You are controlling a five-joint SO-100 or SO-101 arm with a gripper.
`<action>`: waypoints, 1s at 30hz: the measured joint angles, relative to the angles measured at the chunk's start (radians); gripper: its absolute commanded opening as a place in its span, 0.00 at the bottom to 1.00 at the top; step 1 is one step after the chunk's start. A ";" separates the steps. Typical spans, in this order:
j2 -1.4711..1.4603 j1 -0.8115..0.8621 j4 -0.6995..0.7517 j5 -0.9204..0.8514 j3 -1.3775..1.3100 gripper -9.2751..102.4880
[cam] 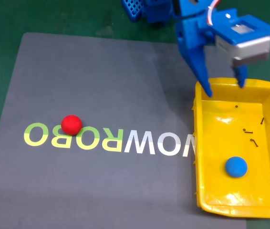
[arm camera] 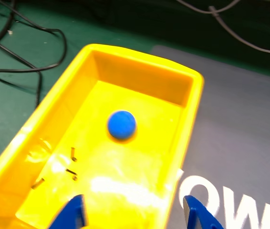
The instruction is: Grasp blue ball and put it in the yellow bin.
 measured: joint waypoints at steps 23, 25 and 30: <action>0.996 0.291 0.517 -0.044 0.554 0.08; 0.997 0.310 0.520 -0.044 0.569 0.08; 0.997 0.348 0.520 -0.044 0.611 0.08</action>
